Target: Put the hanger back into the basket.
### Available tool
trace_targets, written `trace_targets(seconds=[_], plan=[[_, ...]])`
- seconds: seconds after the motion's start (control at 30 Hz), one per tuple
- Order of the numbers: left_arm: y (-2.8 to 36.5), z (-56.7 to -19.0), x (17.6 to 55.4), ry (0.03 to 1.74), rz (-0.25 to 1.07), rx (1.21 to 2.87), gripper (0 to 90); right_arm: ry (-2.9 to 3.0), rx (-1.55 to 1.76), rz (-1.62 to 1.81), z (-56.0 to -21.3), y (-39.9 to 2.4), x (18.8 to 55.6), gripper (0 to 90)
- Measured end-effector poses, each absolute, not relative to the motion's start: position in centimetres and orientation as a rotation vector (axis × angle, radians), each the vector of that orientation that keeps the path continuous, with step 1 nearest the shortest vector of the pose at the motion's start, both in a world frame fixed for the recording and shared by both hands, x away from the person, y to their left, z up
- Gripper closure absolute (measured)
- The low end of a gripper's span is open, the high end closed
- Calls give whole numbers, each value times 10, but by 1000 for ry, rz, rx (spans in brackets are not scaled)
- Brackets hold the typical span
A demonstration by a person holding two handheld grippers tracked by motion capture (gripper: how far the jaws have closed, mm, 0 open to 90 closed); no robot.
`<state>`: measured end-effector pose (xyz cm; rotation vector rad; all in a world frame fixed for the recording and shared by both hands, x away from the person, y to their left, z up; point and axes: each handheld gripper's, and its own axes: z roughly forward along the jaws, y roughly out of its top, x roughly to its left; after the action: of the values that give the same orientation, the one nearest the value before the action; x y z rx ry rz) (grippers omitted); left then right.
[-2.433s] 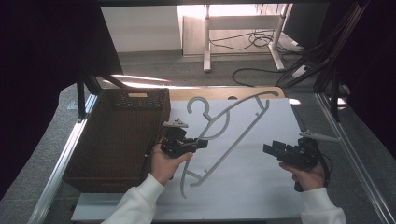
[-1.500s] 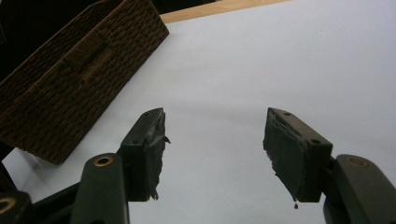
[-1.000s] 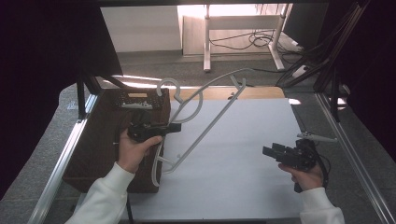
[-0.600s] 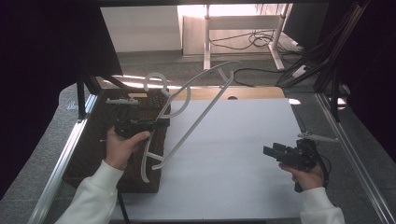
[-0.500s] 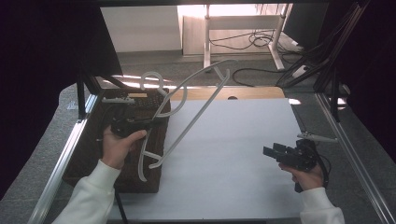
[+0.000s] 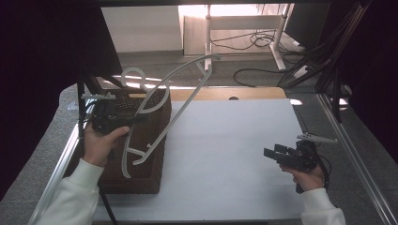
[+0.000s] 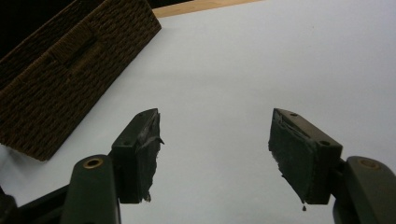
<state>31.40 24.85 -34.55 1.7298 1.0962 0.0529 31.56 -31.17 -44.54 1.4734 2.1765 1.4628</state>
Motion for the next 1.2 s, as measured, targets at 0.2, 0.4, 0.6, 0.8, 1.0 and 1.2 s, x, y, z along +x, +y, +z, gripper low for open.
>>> trace_targets(seconds=[0.2,0.4,0.6,0.8,1.0,1.2], plan=[[268,-348,315,1127,77,1730,820,2183,1472,1448,-446,-312,316,331],[283,-351,316,1161,102,1724,820,2178,1474,1447,-447,-311,316,329],[301,-353,316,1181,129,1726,820,2181,1477,1448,-447,-311,316,328],[317,-355,316,1206,165,1736,820,2188,1470,1441,-448,-310,317,327],[333,-360,318,1232,203,1750,820,2188,1466,1437,-448,-311,317,325],[350,-373,322,1233,252,1802,820,2193,1459,1434,-449,-308,316,325]])
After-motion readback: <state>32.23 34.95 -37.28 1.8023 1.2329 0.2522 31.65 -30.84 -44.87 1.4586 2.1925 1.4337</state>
